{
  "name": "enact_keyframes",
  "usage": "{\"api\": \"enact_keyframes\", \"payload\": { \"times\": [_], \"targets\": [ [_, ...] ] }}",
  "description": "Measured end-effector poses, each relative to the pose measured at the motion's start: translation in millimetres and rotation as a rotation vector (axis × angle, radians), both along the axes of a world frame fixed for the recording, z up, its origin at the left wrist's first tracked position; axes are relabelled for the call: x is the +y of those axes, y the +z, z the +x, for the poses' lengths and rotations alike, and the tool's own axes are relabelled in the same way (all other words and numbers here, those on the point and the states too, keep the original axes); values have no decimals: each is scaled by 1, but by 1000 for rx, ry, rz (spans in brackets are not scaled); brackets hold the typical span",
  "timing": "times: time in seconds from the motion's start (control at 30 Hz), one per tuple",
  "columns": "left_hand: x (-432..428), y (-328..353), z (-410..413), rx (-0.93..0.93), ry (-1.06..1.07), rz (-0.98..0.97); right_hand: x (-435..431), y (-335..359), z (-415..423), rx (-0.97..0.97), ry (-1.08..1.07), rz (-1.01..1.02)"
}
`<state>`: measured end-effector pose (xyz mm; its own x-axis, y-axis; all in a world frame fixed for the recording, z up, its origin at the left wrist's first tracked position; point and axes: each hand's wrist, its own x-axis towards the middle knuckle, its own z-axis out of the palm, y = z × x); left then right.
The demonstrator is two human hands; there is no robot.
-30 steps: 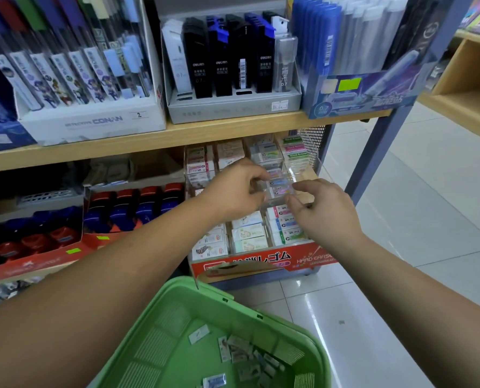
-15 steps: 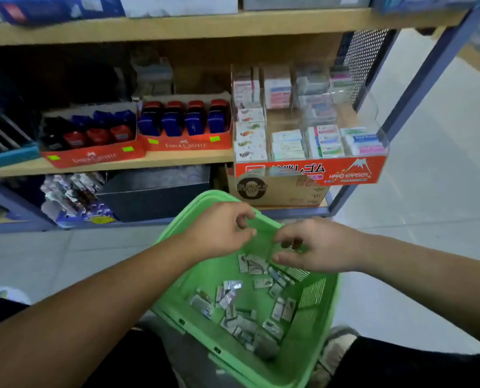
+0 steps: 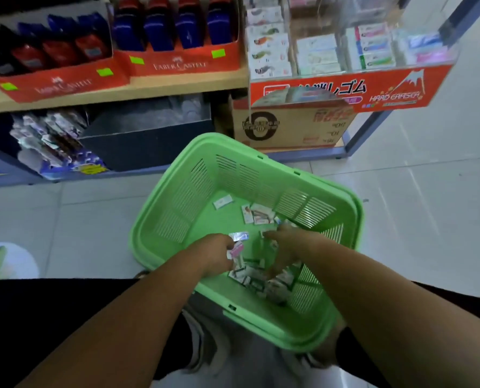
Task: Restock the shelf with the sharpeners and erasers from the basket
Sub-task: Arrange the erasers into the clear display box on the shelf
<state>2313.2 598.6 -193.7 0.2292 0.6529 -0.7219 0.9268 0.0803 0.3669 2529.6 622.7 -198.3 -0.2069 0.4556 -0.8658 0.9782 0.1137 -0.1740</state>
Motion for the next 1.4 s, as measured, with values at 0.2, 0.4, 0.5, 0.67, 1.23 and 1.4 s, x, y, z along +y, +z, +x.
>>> {"api": "enact_keyframes", "payload": {
  "times": [0.2,0.4,0.5,0.67,1.23,1.4],
  "targets": [
    [-13,-8,-11,-33,123,-34,-49,-33,-31,23,-125,-75],
    [-37,-20,-31,15,123,-108,-86,-48,-40,159,-465,-350],
    [-44,-24,-30,61,35,-90,-88,-51,-50,191,-471,-380],
    [-30,-31,-19,56,-145,-36,-103,-58,-60,120,-285,-254],
    [-9,-65,-30,118,-430,-108,-105,-92,-47,185,-491,-407],
    [-10,-70,-35,147,-356,-146,-111,-92,-52,225,-517,-394]
  ]
}}
